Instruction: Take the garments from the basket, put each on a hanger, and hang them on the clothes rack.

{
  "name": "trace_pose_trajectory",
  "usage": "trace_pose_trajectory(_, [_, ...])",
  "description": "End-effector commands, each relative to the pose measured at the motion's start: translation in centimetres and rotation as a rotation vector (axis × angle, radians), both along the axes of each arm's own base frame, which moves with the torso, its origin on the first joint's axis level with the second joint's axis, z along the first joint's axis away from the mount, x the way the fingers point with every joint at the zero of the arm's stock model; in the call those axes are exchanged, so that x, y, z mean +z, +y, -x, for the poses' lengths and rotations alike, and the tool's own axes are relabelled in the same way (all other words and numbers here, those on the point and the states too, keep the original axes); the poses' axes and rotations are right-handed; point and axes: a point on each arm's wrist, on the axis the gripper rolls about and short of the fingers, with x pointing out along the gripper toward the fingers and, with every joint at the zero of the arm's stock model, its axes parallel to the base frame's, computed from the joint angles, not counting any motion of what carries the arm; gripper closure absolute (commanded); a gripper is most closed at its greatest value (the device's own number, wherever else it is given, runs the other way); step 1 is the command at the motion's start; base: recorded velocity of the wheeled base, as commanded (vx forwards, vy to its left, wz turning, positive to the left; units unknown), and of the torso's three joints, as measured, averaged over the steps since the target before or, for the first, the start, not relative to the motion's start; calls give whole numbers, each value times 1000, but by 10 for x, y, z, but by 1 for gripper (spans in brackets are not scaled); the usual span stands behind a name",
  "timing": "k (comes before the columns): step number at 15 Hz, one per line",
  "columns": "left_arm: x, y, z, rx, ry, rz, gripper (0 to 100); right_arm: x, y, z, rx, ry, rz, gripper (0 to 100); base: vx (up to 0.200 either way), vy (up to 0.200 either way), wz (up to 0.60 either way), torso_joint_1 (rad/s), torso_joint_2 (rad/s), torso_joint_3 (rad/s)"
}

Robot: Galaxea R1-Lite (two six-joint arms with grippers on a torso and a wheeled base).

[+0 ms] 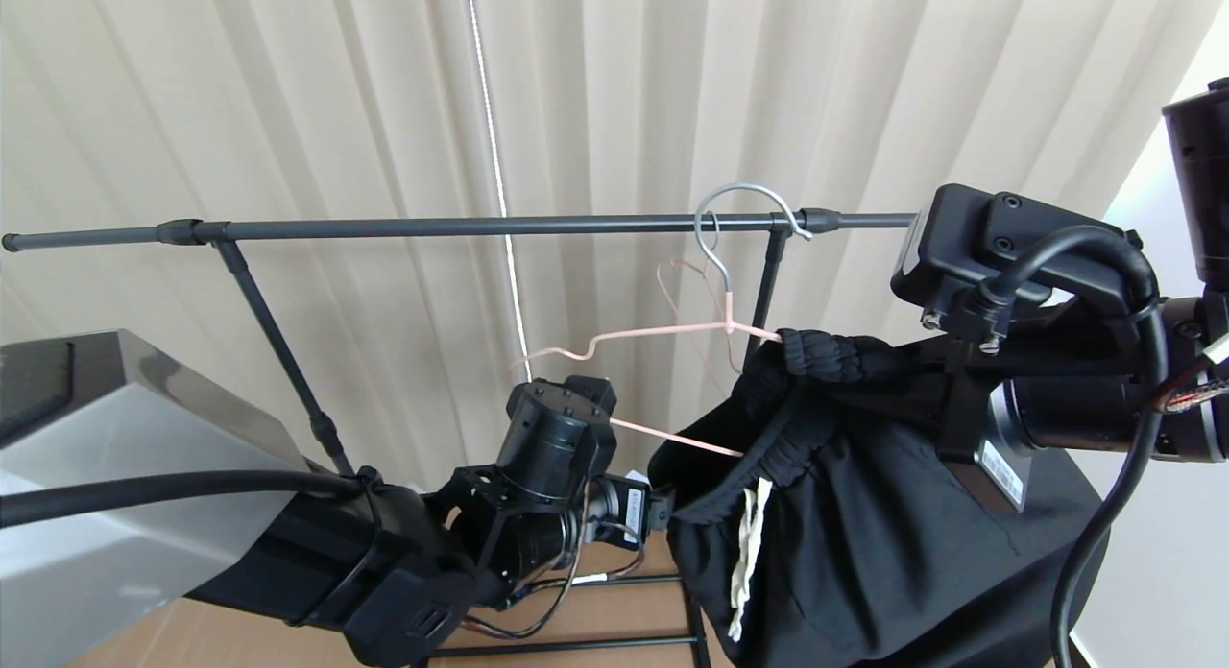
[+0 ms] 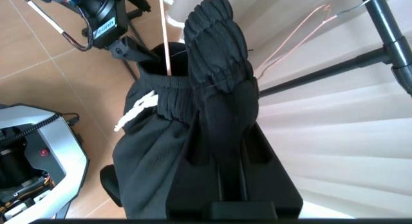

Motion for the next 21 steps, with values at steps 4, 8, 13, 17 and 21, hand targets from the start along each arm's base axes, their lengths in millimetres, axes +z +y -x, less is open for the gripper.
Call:
trace_pose_trajectory(4, [-12,-4,10,-32,29,-37,0,6,-3,3,-8,-11,-26,100,0,0,0,0,0,0])
trace_pose_trajectory(8, [-21,-9,12,-52,41,-65,0,8,-5,5,-8,-19,-33,100,0,0,0,0,0,0])
trace_pose_trajectory(13, [-10,-9,15,-53,14,-44,100,8,-8,8,-12,-20,-37,100,0,0,0,0,0,0])
trace_pose_trajectory(17, [21,8,14,-16,-44,12,100,0,-15,6,-58,21,-45,100,0,0,0,0,0,0])
trace_pose_trajectory(21, [58,36,7,53,-134,69,100,-21,-32,14,-46,-2,-126,100,0,0,0,0,0,0])
